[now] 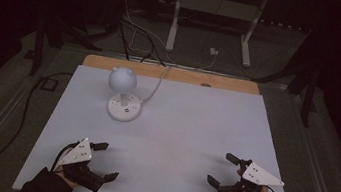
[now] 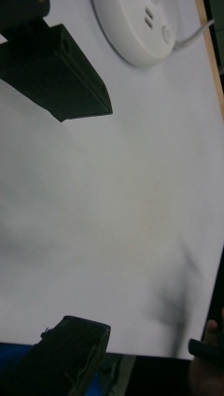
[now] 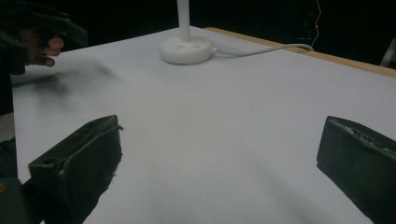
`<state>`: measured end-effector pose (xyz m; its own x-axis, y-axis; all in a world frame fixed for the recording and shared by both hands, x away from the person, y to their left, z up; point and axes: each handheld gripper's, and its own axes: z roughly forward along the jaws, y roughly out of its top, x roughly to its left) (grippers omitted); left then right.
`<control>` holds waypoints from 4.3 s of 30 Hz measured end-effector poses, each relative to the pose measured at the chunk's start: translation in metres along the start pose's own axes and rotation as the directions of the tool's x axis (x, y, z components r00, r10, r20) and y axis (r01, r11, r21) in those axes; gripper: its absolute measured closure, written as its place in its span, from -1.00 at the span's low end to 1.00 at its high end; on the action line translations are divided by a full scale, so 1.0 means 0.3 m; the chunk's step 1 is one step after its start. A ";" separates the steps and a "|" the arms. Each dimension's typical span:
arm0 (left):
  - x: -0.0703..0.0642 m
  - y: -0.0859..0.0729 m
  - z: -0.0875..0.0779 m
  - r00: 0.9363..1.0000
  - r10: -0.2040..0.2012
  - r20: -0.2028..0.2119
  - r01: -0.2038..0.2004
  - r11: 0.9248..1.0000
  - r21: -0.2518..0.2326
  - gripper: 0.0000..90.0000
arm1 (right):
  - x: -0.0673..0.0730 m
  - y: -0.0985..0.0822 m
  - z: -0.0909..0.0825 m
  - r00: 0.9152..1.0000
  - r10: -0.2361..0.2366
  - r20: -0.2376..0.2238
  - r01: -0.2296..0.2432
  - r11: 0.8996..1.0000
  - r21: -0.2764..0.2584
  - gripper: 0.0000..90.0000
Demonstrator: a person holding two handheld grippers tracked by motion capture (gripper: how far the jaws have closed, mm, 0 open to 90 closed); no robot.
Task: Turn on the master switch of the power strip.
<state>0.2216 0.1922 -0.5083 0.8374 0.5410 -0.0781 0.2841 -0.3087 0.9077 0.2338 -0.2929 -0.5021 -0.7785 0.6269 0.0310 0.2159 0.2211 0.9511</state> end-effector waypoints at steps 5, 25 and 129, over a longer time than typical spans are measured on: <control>0.014 0.020 -0.007 1.000 0.005 -0.006 -0.005 1.000 0.000 -1.00 | 0.001 0.000 -0.001 1.000 0.001 -0.003 -0.001 1.000 -0.002 -1.00; 0.036 0.096 0.008 1.000 -0.004 0.002 0.004 1.000 -0.006 -1.00 | 0.002 0.003 -0.009 1.000 0.010 -0.007 -0.011 1.000 -0.010 -1.00; 0.225 0.268 0.388 0.835 -0.084 -0.544 0.080 0.996 -0.031 -0.06 | 0.000 0.004 -0.019 0.999 0.028 -0.026 -0.029 0.999 -0.026 -1.00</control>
<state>0.3553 0.1128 -0.4884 0.4212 0.9032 0.0826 0.3357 -0.2399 0.9109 0.2308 -0.2970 -0.4990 -0.7871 0.6134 0.0653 0.2223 0.1833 0.9576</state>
